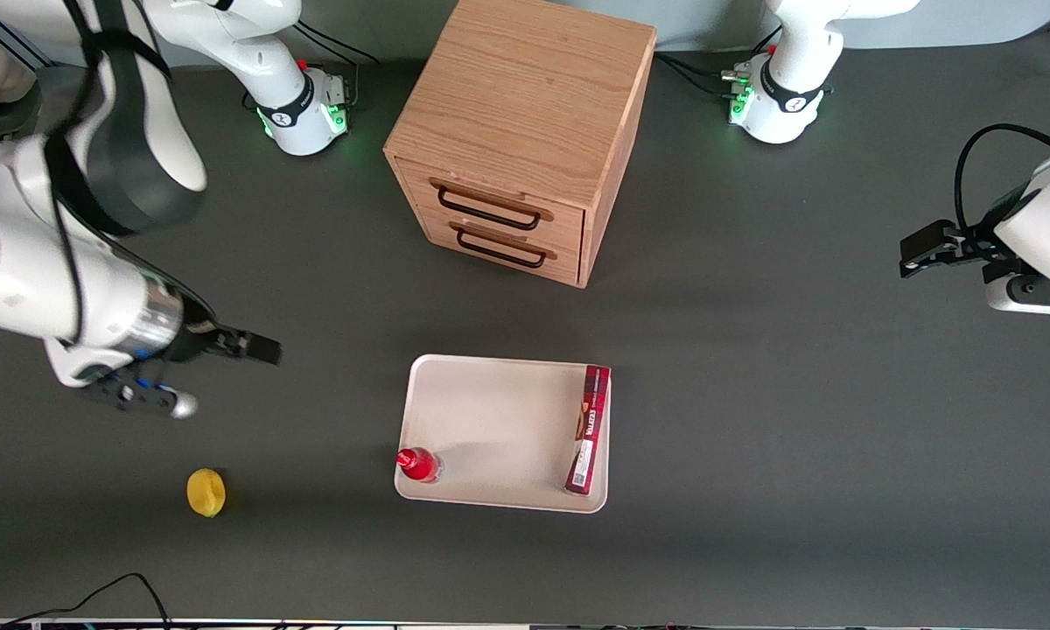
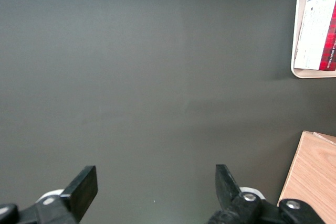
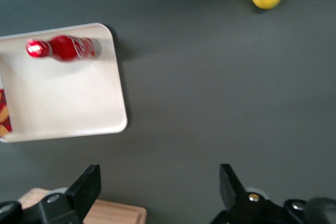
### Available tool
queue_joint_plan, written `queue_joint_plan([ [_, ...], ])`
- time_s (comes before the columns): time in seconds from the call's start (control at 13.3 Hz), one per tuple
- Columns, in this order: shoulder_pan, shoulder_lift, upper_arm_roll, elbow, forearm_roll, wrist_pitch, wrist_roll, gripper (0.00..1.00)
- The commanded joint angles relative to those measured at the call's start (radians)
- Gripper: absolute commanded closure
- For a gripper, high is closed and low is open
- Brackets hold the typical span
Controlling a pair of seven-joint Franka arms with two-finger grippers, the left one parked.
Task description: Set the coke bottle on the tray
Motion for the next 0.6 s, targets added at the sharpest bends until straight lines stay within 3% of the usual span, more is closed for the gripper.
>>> queue_joint_plan([
  [0.0,-0.064,-0.274,0.007,-0.345,0.012,0.152,-0.099,0.0],
  [0.15,-0.1,-0.33,0.007,-0.394,-0.005,0.177,-0.209,0.0],
  [0.3,-0.136,-0.32,0.009,-0.343,-0.033,0.102,-0.294,0.0],
  [0.53,-0.144,-0.309,0.007,-0.3,-0.034,0.057,-0.314,0.0],
])
